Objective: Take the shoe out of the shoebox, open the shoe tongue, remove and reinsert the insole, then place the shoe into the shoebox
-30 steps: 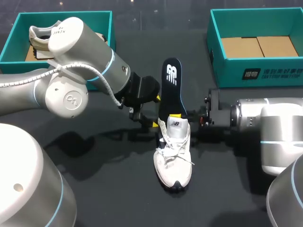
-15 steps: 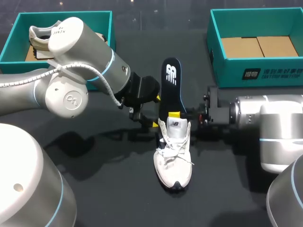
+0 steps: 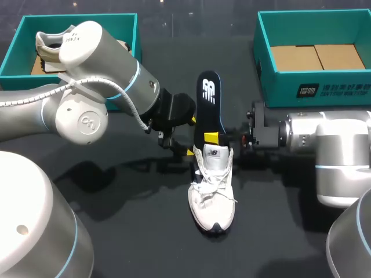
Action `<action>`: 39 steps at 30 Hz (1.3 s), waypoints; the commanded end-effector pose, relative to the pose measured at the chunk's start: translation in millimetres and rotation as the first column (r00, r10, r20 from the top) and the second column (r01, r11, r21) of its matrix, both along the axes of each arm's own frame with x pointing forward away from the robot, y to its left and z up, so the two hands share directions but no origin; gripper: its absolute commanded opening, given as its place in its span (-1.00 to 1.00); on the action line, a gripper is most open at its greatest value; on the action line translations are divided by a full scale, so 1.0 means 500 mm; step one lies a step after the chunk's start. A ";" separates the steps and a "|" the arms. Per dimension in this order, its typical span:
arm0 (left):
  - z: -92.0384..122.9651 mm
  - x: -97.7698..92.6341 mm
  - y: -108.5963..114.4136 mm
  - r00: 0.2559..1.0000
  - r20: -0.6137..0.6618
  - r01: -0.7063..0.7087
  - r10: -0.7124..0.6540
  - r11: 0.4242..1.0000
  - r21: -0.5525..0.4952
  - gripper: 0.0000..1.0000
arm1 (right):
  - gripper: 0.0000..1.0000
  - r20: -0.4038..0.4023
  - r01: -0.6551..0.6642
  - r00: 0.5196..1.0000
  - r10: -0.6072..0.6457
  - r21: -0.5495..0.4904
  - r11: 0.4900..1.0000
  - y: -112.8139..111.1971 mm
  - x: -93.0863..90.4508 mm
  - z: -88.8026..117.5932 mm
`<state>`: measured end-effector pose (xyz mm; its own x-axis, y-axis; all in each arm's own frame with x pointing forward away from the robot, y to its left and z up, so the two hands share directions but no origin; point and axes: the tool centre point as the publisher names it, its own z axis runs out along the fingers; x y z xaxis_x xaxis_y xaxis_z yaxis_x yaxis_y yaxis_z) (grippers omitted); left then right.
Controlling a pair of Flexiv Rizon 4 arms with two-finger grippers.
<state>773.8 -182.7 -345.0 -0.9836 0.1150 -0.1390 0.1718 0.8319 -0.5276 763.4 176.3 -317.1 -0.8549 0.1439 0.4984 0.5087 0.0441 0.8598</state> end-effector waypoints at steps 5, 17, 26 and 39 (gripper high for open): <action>0.000 0.000 0.000 1.000 0.001 0.000 0.000 1.000 0.001 1.00 | -0.67 0.010 -0.002 1.000 0.002 -0.001 1.000 0.001 0.011 0.009; 0.000 0.000 0.000 1.000 0.001 0.000 0.000 1.000 0.001 1.00 | -1.00 0.006 -0.001 1.000 0.001 0.011 1.000 0.003 0.029 0.024; 0.000 0.000 0.000 1.000 0.001 0.000 0.000 1.000 0.001 1.00 | -1.00 -0.049 -0.002 0.999 0.003 0.029 1.000 -0.004 0.010 -0.012; 0.000 0.000 0.000 1.000 0.001 0.000 0.000 1.000 0.001 1.00 | -1.00 -0.111 0.000 0.994 0.003 0.025 1.000 -0.009 -0.032 -0.052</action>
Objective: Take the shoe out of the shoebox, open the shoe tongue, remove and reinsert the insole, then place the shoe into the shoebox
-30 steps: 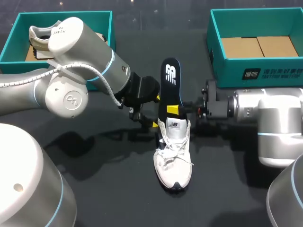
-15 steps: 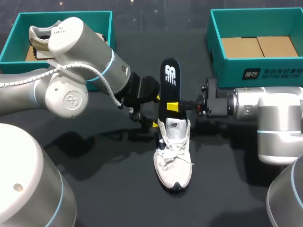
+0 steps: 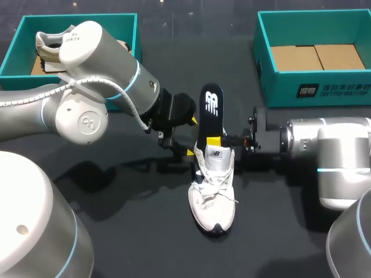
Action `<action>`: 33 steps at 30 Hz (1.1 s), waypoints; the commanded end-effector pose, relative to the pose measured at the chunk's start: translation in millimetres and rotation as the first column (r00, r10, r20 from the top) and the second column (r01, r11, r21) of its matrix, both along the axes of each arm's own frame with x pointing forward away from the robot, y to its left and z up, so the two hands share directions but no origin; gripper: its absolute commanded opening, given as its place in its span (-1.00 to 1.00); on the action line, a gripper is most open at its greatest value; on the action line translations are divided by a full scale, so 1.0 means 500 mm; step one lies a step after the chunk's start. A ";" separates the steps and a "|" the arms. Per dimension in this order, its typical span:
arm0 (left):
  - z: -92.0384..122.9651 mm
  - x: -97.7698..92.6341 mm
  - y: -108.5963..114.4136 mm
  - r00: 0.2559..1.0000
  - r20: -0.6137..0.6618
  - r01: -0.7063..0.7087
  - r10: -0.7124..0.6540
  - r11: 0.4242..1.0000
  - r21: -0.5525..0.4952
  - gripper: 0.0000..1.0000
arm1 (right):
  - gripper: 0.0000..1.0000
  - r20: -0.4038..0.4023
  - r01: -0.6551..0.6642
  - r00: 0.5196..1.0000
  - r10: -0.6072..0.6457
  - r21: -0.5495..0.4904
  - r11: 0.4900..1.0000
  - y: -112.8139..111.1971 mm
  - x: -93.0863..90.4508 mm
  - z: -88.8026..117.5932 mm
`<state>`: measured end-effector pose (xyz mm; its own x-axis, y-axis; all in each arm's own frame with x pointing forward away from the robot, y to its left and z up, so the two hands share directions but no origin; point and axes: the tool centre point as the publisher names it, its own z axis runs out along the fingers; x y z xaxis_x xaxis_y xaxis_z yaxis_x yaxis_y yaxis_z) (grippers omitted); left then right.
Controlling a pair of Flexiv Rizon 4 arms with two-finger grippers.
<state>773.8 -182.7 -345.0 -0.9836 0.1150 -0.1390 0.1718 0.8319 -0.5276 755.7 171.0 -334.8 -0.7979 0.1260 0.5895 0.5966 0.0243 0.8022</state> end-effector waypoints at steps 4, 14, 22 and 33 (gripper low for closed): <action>0.000 0.000 0.000 1.000 0.001 0.000 0.000 1.000 0.001 1.00 | -1.00 -0.017 0.007 1.000 -0.007 -0.007 1.000 0.003 -0.026 -0.024; 0.000 0.000 0.000 1.000 0.001 0.000 0.000 1.000 0.001 1.00 | -0.70 -0.004 0.008 1.000 -0.008 0.014 1.000 0.013 -0.022 -0.013; 0.000 0.000 0.000 1.000 0.001 0.000 0.000 1.000 0.001 1.00 | -0.43 0.054 0.017 0.998 -0.018 0.013 1.000 0.014 -0.006 0.022; 0.000 0.000 0.000 1.000 0.001 0.000 0.000 1.000 0.001 1.00 | -0.48 0.082 0.020 0.996 -0.020 0.010 1.000 0.013 0.018 0.044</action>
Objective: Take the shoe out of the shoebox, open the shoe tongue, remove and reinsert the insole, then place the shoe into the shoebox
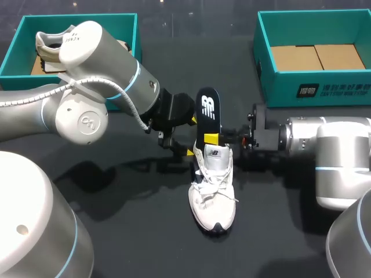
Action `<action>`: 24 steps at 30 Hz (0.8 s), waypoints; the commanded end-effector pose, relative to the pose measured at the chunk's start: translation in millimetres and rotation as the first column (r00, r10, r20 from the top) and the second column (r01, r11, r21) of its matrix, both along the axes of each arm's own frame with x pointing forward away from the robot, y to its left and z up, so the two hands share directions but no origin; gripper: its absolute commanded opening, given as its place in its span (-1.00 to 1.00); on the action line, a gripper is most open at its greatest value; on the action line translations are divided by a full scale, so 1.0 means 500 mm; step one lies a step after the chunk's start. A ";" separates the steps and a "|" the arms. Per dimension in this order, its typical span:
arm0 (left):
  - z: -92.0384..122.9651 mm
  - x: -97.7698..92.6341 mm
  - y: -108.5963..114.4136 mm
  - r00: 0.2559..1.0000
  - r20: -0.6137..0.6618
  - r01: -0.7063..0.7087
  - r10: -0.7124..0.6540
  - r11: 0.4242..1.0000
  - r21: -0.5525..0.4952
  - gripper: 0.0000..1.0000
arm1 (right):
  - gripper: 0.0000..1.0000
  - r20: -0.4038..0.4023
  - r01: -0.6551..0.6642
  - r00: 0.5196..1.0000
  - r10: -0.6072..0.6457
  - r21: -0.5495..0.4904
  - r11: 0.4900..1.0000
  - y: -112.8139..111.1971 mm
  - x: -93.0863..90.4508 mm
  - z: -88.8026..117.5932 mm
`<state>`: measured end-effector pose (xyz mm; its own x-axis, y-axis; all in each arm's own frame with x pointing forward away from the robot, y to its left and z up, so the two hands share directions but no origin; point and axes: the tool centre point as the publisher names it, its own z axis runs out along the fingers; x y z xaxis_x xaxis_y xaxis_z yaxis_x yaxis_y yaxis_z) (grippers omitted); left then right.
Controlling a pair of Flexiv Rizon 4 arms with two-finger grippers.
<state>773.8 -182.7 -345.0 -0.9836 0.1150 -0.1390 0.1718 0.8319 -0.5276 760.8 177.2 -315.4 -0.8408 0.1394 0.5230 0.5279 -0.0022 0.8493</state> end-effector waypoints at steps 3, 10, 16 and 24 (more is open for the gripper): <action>0.000 0.000 0.000 1.000 0.001 0.000 0.000 1.000 0.001 1.00 | -0.51 -0.009 -0.014 1.000 0.014 -0.002 1.000 0.002 0.020 0.009; 0.000 0.000 0.000 1.000 0.001 0.000 0.000 1.000 0.001 1.00 | -1.00 -0.056 0.006 0.998 -0.005 0.012 1.000 0.006 0.042 0.015; 0.000 0.000 0.000 1.000 0.001 0.000 0.000 1.000 0.001 1.00 | -1.00 -0.078 0.015 0.997 -0.014 0.015 1.000 0.006 0.029 0.000; 0.000 0.000 0.000 1.000 0.001 0.000 0.000 1.000 0.001 1.00 | -1.00 -0.116 0.027 0.993 -0.024 0.021 0.999 0.000 -0.003 -0.035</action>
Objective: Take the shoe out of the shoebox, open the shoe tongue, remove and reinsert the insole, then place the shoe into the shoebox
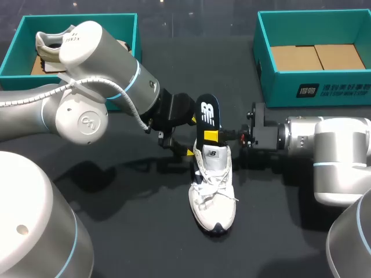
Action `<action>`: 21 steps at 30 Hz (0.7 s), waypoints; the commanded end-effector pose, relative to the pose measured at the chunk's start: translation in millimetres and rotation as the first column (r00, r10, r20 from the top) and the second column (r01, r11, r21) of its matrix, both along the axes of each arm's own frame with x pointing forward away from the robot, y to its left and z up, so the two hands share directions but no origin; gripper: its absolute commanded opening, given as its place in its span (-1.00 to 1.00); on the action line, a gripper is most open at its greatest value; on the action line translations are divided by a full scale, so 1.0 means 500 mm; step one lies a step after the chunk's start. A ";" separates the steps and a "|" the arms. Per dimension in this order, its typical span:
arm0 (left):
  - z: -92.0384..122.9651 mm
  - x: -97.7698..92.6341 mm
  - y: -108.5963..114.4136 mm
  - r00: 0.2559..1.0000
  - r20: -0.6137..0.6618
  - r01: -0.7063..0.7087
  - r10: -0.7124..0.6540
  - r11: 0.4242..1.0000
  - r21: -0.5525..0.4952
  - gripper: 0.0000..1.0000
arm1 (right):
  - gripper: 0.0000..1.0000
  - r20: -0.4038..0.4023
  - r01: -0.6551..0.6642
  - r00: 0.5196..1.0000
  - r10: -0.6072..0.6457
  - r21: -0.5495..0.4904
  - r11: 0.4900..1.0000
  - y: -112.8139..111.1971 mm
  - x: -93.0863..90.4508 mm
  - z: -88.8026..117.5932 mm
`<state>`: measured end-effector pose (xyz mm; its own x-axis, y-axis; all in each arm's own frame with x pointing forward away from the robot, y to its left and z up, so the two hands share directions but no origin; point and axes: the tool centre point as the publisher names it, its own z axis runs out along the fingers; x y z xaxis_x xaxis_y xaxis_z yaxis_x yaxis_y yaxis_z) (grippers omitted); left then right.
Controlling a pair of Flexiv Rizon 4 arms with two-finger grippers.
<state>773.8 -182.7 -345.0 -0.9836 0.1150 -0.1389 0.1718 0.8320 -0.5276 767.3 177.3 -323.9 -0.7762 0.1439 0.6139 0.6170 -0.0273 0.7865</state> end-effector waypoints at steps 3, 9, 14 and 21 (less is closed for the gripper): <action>0.000 0.000 0.000 1.000 0.001 0.000 0.000 1.000 0.001 1.00 | -1.00 -0.025 0.011 1.000 -0.010 0.002 1.000 -0.004 -0.029 -0.032; 0.000 0.000 0.000 1.000 0.001 0.000 0.000 1.000 0.001 1.00 | -1.00 -0.049 0.017 0.999 -0.017 0.004 1.000 -0.010 -0.050 -0.048; 0.000 0.000 0.000 1.000 0.001 0.000 0.000 1.000 0.001 1.00 | -1.00 -0.039 0.019 0.999 -0.018 0.018 1.000 -0.008 -0.054 -0.045; 0.000 0.000 0.000 1.000 0.001 0.000 0.000 1.000 0.001 1.00 | -0.29 0.023 0.008 1.000 -0.008 0.035 0.999 -0.001 -0.027 -0.006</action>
<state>773.8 -182.7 -345.0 -0.9836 0.1150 -0.1390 0.1718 0.8319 -0.5276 749.4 176.0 -328.9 -0.7869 0.1279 0.6038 0.6009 -0.0640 0.7967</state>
